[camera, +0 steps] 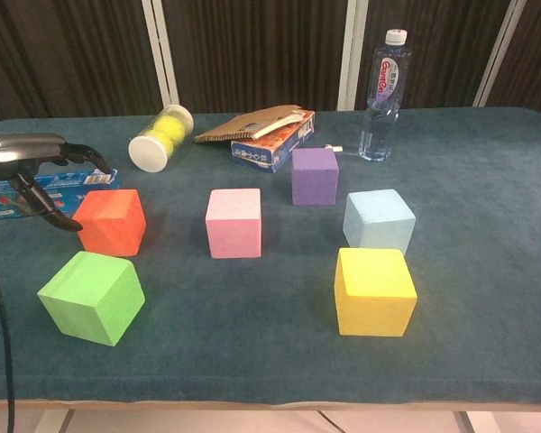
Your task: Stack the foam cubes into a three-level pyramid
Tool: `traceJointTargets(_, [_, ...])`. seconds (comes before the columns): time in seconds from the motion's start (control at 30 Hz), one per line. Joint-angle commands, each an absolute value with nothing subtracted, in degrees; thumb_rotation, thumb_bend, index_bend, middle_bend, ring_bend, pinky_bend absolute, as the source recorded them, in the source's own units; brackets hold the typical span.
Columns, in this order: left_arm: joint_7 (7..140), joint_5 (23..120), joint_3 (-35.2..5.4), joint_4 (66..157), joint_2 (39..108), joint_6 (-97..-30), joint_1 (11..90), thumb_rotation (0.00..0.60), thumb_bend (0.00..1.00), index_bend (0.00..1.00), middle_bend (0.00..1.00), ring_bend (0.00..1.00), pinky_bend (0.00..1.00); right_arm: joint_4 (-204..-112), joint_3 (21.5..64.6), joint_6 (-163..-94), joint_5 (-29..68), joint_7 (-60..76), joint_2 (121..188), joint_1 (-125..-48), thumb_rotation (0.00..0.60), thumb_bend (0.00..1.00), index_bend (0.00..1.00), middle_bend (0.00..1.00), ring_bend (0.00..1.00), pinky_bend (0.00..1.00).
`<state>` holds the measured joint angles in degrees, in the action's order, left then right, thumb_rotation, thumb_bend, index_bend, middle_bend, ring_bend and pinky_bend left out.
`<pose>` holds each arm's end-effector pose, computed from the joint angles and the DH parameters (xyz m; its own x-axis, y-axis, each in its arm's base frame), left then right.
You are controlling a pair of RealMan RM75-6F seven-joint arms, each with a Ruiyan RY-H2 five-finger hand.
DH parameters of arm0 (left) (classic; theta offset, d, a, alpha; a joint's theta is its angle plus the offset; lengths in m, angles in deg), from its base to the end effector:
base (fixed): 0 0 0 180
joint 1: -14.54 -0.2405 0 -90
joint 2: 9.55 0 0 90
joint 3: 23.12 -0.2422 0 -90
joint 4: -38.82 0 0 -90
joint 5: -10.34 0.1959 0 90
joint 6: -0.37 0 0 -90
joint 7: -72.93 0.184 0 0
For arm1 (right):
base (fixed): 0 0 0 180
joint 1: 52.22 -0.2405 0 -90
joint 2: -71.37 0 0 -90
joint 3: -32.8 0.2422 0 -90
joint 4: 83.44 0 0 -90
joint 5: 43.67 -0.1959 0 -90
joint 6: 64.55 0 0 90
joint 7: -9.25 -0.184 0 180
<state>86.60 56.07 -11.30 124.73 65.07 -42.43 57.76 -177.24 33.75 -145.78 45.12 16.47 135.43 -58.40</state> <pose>-0.2002 0.3994 0.0461 0.3158 0.4189 0.8514 0.9471 -0.0843 -0.3097 -0.2827 -0.2172 0.1432 0.4960 -0.0846 0.8642 -0.8675 -0.0912 0.4890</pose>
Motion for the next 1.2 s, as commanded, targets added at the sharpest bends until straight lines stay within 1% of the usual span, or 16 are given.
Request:
traceJointTargets(0.03, [86.4,55.3,-11.5,123.8,66.0,-42.2,58.4,0.556,0.10,0.24,0.04,0.00,0.05,-177.3,33.7,-145.6,45.0,16.9,135.5,-58.4,0.600,0.21,0.00,0.00,0.00,0.00])
traceJointTargets(0.17, [87.0,53.8,-11.7,121.4,68.0,-43.0,59.3,0.520,0.10,0.26,0.05,0.00,0.05,-177.3,33.8,-145.4,44.8,17.4,135.6,-58.6,0.600,0.21,0.00,0.00,0.00,0.00])
traceJointTargets(0.27, [86.8,53.0,-11.7,120.2,69.2,-43.5,59.7,0.495,0.12,0.29,0.06,0.01,0.05,-177.4,33.7,-145.4,44.9,17.4,135.5,-58.6,0.600,0.21,0.00,0.00,0.00,0.00])
traceJointTargets(0.53, [87.2,51.3,-12.4,117.2,71.1,-42.7,60.7,0.492,0.13,0.33,0.08,0.02,0.05,-177.3,33.7,-146.4,45.2,16.1,135.0,-58.2,0.600,0.21,0.00,0.00,0.00,0.00])
traceJointTargets(0.67, [87.1,51.5,-12.6,116.7,71.3,-42.5,61.1,0.511,0.15,0.38,0.08,0.02,0.05,-177.2,33.7,-146.7,45.2,15.8,134.8,-58.0,0.600,0.21,0.00,0.00,0.00,0.00])
traceJointTargets(0.77, [86.8,52.0,-12.6,116.7,71.2,-42.4,61.1,0.521,0.20,0.42,0.09,0.02,0.05,-177.2,33.7,-146.6,45.1,15.7,134.8,-58.0,0.600,0.21,0.00,0.00,0.00,0.00])
traceJointTargets(0.8, [86.5,52.2,-12.6,116.8,71.2,-42.4,61.1,0.525,0.22,0.44,0.10,0.03,0.05,-177.2,33.7,-146.5,45.1,15.7,134.8,-58.0,0.600,0.21,0.00,0.00,0.00,0.00])
traceJointTargets(0.9, [85.8,53.4,-12.5,116.9,71.0,-42.6,61.0,0.554,0.27,0.50,0.12,0.03,0.05,-177.2,33.7,-146.5,45.0,15.8,134.8,-58.0,0.600,0.21,0.00,0.00,0.00,0.00])
traceJointTargets(1.03, [84.6,54.8,-12.3,117.5,70.6,-42.6,60.8,0.599,0.30,0.54,0.13,0.03,0.05,-177.3,33.7,-146.3,45.0,16.0,134.9,-58.1,0.600,0.21,0.00,0.00,0.00,0.00])
traceJointTargets(1.2, [82.4,56.5,-10.9,120.6,69.0,-43.1,60.8,0.593,0.34,0.57,0.14,0.04,0.05,-177.3,33.7,-146.1,44.8,16.3,134.9,-58.1,0.600,0.21,0.00,0.00,0.00,0.00])
